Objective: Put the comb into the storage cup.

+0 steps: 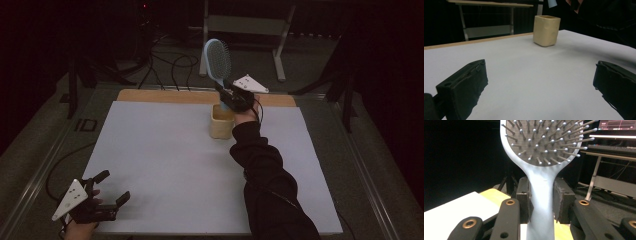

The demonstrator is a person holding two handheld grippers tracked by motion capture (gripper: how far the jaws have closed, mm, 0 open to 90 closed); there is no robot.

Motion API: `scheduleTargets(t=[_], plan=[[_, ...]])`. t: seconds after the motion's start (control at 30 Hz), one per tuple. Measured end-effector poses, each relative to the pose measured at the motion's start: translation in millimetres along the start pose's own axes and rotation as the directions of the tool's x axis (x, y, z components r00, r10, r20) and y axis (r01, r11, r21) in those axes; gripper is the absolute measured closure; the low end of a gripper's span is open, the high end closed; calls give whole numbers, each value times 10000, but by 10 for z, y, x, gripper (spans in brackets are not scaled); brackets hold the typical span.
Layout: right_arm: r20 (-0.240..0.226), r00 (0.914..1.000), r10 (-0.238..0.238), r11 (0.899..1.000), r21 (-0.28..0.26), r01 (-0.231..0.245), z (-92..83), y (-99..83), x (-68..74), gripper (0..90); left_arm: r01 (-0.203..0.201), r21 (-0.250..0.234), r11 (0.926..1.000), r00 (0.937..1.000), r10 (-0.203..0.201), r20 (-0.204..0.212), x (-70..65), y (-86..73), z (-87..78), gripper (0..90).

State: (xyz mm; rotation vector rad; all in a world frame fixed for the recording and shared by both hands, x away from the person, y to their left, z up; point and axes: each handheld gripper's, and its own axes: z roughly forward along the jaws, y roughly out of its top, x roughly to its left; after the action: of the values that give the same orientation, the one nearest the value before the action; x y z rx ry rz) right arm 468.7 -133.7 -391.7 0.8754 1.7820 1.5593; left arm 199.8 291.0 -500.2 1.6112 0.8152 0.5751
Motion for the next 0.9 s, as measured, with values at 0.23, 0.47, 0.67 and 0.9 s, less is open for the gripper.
scheduleTargets(t=[0.23, 0.47, 0.67, 0.9], plan=[[37, 10000, 87, 9999, 67, -87, 33, -129, -26, 699, 23, -27, 10000, 10000, -23, 18, -2, 1, 0, 0], [-3, 9997, 245, 9994, 227, -245, 64, -275, -60, 698, 32, -4, 10000, 10000, -32, 40, -5, -3, 8, 0], [-84, 9993, 372, 9985, 410, -368, 95, -398, -81, 698, 60, -17, 10000, 10000, -60, 63, -1, -5, 10, 0], [-152, 9991, 406, 9982, 459, -398, 87, -491, -88, 698, 80, -13, 10000, 9999, -80, 79, 3, -6, 9, 0]])
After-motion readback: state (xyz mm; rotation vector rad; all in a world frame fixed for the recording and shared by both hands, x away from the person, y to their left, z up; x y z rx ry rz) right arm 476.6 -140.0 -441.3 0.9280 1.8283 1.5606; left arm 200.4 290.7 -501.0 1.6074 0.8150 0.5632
